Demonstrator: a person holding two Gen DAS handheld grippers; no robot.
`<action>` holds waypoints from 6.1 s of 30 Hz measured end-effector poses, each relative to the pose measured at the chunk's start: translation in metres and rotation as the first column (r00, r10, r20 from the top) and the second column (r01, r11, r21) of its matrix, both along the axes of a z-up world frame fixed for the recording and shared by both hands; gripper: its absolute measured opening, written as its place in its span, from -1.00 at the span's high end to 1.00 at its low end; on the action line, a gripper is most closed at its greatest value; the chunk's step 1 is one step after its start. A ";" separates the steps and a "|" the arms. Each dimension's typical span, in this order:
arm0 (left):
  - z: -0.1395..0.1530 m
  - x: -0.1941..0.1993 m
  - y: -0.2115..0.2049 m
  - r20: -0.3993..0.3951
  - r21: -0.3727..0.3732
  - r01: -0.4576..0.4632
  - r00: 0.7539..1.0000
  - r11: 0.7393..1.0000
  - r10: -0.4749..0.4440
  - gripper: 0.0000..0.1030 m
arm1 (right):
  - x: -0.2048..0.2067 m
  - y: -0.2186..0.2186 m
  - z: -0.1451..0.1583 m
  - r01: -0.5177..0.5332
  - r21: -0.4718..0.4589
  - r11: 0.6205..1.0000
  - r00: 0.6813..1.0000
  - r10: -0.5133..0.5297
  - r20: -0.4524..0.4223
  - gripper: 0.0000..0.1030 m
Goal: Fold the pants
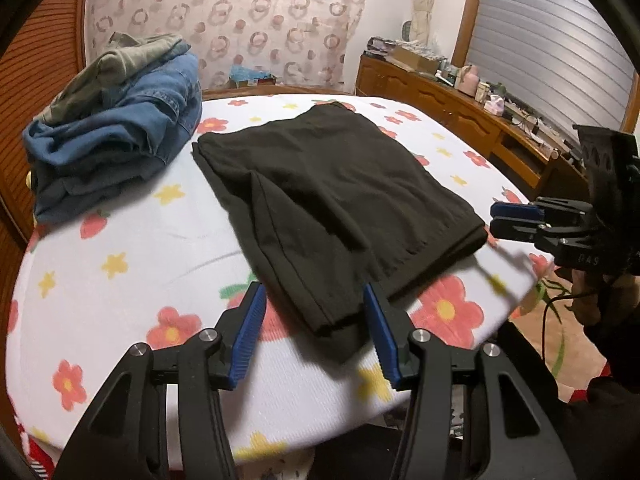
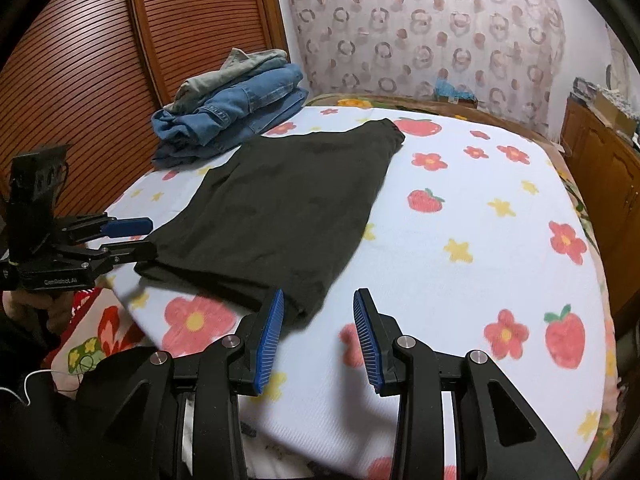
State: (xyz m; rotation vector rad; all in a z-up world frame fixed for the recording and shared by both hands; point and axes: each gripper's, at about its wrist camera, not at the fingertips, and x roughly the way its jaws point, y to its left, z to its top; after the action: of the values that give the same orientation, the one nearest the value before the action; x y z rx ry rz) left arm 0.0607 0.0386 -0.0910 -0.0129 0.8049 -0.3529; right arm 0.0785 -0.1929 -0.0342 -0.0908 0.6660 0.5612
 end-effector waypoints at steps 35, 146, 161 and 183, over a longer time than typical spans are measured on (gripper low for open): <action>0.001 -0.018 -0.010 -0.014 0.048 -0.013 1.000 0.999 0.014 0.80 | 0.002 0.019 -0.020 0.006 -0.039 0.999 0.999 -0.005 0.033 0.27; 0.017 -0.024 -0.015 0.042 -0.011 -0.032 0.999 0.999 0.032 0.86 | -0.020 0.007 -0.010 -0.028 0.060 0.998 0.999 0.026 0.020 0.74; 0.059 -0.036 -0.011 0.141 -0.040 -0.032 0.989 0.999 0.038 0.87 | -0.039 -0.001 0.031 -0.059 0.080 0.995 0.990 0.049 0.129 0.75; 0.057 0.053 0.000 0.144 0.000 -0.101 0.985 0.995 0.100 0.89 | 0.049 0.037 0.050 -0.018 0.020 1.000 0.981 0.014 0.193 0.76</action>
State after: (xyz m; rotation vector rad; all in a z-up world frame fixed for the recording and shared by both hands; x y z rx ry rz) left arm 0.1142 0.0389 -0.0336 -0.0210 0.6605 -0.2518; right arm 0.1276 -0.1555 0.0159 -0.1283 0.4708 0.5668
